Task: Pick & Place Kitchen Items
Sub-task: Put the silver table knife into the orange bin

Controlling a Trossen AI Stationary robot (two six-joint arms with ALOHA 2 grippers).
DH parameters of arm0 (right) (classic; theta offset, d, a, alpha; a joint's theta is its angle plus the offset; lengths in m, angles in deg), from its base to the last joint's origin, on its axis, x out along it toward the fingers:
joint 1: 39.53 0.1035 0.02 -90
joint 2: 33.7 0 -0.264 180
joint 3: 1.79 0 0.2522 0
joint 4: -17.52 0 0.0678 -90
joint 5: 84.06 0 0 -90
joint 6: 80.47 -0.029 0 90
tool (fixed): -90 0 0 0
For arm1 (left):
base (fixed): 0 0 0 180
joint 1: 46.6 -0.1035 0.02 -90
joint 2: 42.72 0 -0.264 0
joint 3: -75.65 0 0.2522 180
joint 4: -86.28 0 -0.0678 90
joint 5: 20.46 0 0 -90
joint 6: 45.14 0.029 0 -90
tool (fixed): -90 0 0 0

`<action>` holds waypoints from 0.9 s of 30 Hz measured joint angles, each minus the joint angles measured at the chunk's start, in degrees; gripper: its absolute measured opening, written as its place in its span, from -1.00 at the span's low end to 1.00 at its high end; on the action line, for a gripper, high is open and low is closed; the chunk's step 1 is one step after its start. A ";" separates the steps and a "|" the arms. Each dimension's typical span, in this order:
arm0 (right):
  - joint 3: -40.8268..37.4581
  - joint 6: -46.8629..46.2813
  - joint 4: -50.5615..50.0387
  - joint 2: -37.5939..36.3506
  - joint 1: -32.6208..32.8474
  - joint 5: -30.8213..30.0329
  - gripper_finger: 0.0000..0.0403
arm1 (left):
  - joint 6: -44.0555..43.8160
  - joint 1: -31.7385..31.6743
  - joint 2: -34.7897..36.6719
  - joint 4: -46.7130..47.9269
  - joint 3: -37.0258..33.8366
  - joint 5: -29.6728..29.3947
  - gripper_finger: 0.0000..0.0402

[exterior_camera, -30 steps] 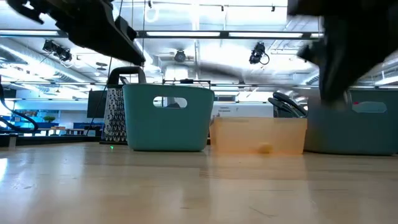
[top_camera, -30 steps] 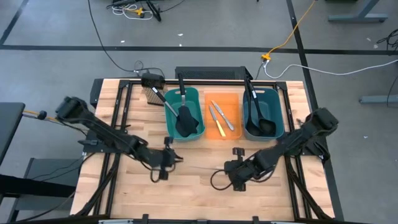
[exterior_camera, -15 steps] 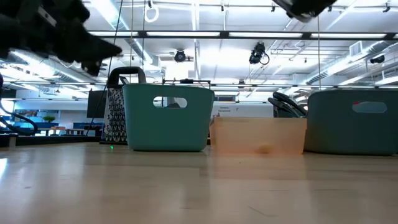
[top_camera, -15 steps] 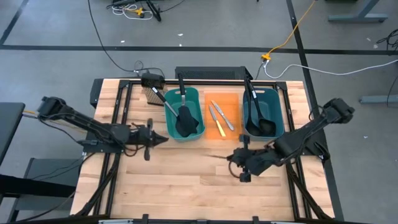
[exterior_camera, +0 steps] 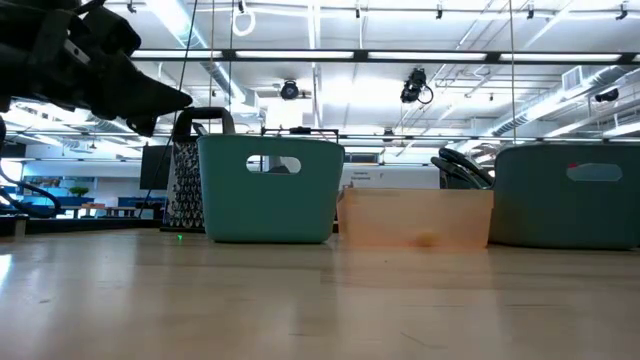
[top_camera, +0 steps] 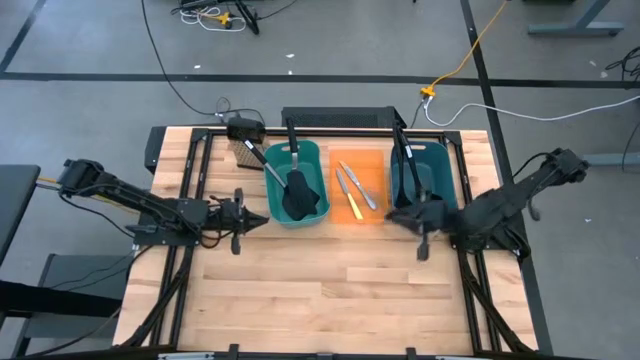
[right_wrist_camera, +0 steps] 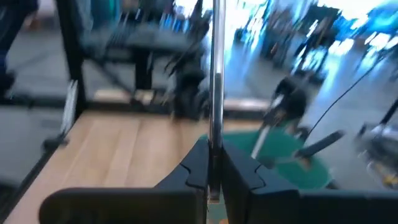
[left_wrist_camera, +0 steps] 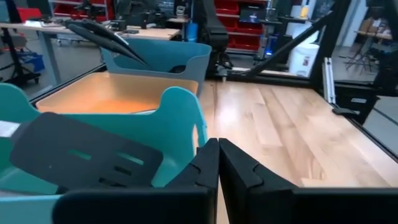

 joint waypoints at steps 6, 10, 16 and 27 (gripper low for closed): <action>-13.34 6.00 13.34 -13.77 -0.11 -5.18 -0.87 | 0.28 0.02 0.00 -0.68 0.00 0.94 -0.92; -22.13 6.09 20.47 -19.25 -0.14 -6.35 -0.87 | 0.83 0.02 0.00 -0.67 0.00 0.94 -0.91; -30.75 5.70 25.92 -25.47 -0.62 -8.80 -0.87 | 2.11 0.02 0.00 -0.65 0.00 0.77 -0.91; -38.06 7.21 25.88 -33.88 -0.98 -15.46 -0.87 | 2.40 0.02 0.00 -0.53 0.00 0.76 -0.91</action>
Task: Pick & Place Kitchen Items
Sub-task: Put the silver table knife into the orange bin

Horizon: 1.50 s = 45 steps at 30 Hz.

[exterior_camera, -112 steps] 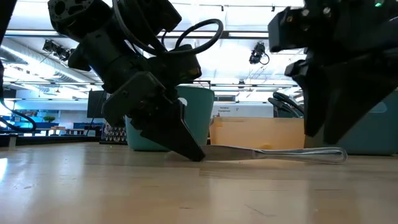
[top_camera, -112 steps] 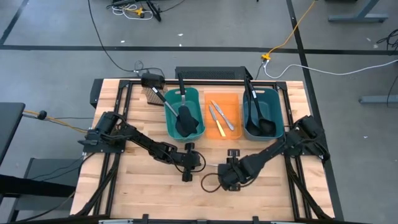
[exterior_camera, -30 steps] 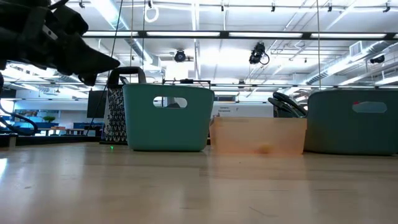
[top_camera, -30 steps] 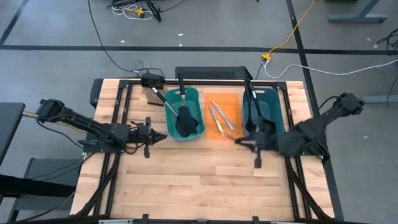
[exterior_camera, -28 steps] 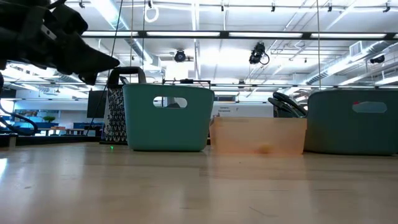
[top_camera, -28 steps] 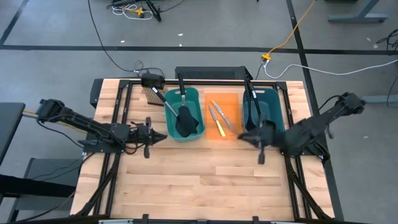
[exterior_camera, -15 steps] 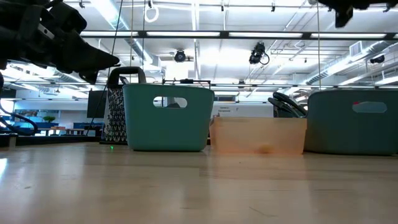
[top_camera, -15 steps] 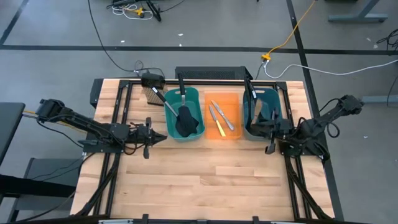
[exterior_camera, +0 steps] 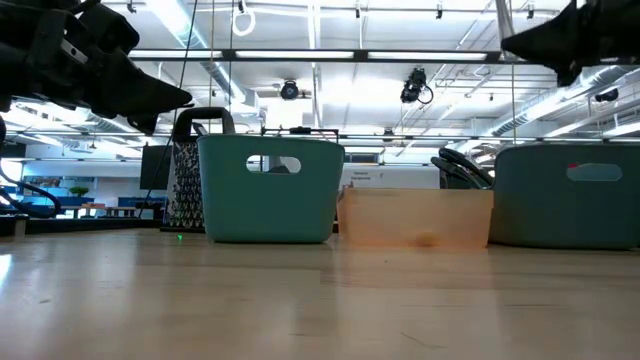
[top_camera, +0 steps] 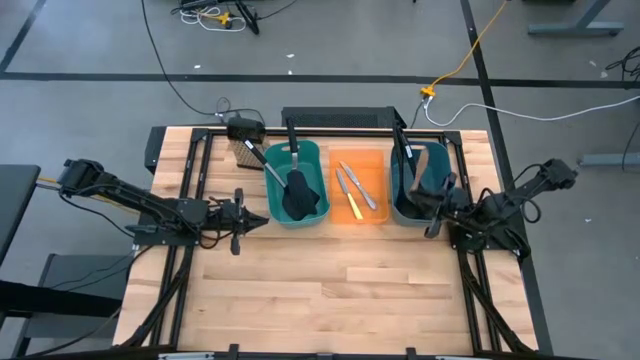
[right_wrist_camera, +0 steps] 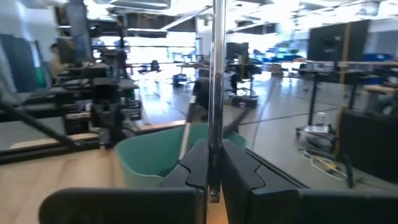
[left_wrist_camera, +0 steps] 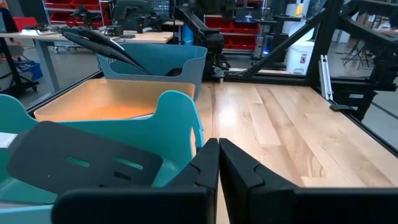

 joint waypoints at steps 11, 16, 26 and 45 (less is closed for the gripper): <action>9.22 -0.59 -5.75 3.49 -4.00 -5.42 -0.87 | -0.01 0.00 0.00 -0.02 0.02 -0.04 -0.91; 27.49 -15.65 -32.81 13.29 -8.77 -2.59 -0.87 | -0.02 0.00 0.00 -0.02 0.02 -0.04 -0.91; 49.04 -31.81 -65.73 41.65 -33.39 28.32 -0.87 | 1.14 0.00 0.00 -0.06 0.02 -0.04 -0.91; 68.87 -30.13 -87.93 75.21 -50.42 55.32 -0.87 | 1.50 0.02 0.00 -0.08 0.04 -0.26 -0.91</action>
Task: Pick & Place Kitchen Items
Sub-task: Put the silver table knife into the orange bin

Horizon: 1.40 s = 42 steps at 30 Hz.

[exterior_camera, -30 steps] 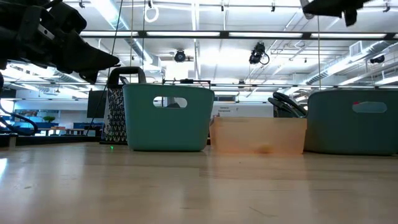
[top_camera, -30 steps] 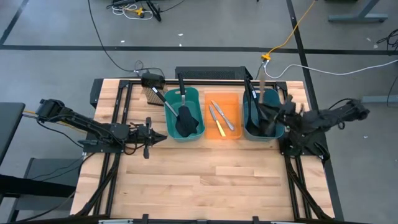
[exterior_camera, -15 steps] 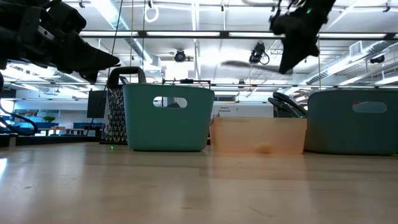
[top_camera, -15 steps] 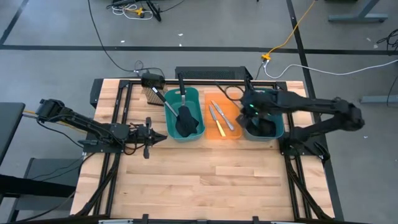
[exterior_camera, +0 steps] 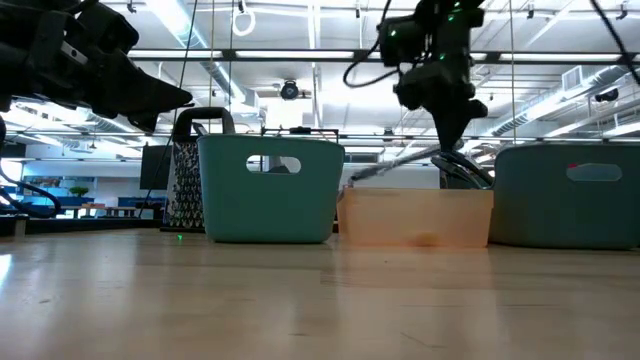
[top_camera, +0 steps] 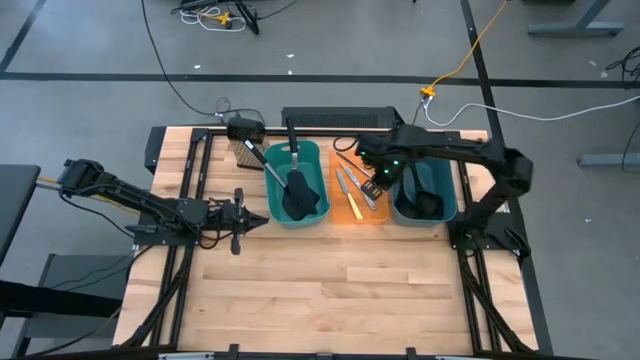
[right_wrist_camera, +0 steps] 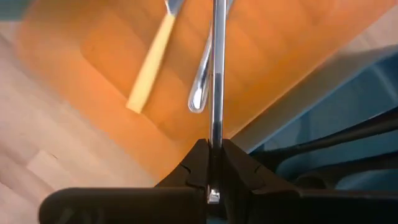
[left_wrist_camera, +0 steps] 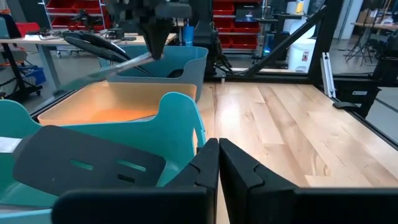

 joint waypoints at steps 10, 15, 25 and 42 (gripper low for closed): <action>2.93 -1.29 4.26 8.30 -1.98 1.22 -0.87 | -0.19 0.00 0.00 0.00 0.00 0.02 -0.91; 2.93 -2.06 6.55 10.47 -2.26 2.27 -0.87 | -0.40 -0.01 0.00 0.00 0.02 0.04 -0.91; 2.93 -4.70 6.18 10.55 -0.34 -0.67 -0.87 | -0.52 0.00 -0.01 0.00 0.02 0.63 -0.91; 2.91 -7.72 2.55 8.43 2.69 -3.38 -0.87 | -0.56 0.00 -0.02 -0.39 0.02 0.70 -0.91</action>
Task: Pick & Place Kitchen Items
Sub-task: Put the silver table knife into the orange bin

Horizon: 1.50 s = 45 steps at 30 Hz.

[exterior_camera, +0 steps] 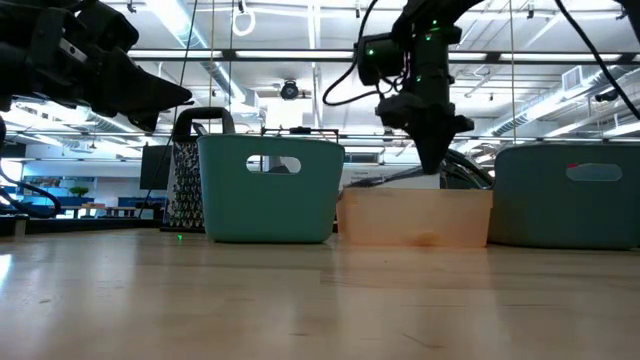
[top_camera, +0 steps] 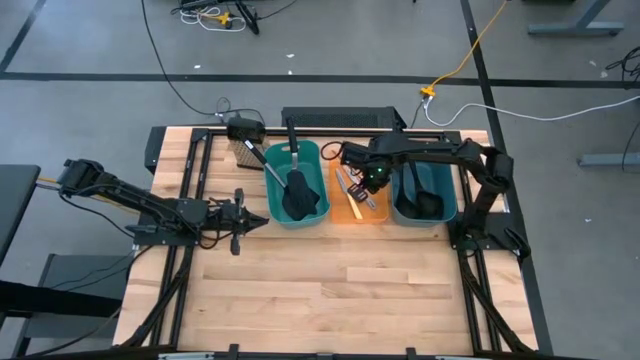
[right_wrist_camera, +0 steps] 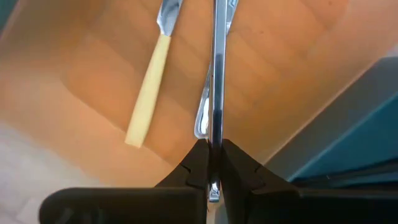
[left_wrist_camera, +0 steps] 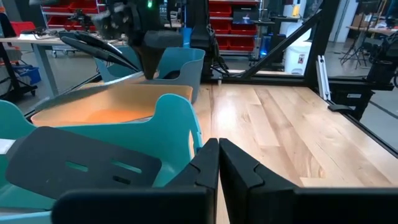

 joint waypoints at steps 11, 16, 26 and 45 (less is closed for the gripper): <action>-2.70 -0.29 1.20 1.96 0.06 -0.47 -0.87 | -0.04 0.02 0.00 -0.07 0.00 2.56 -0.91; -7.24 -0.53 7.66 1.96 0.02 -0.51 -0.87 | -0.02 -0.01 0.00 -0.31 0.00 2.48 -0.91; -13.53 -2.26 15.88 1.98 -0.62 1.34 -0.87 | 0.05 -0.02 0.00 -0.47 0.00 2.36 -0.91; -20.83 -3.16 28.62 1.71 -0.65 1.88 -0.86 | 0.04 -0.02 0.00 -0.55 0.00 2.34 -0.91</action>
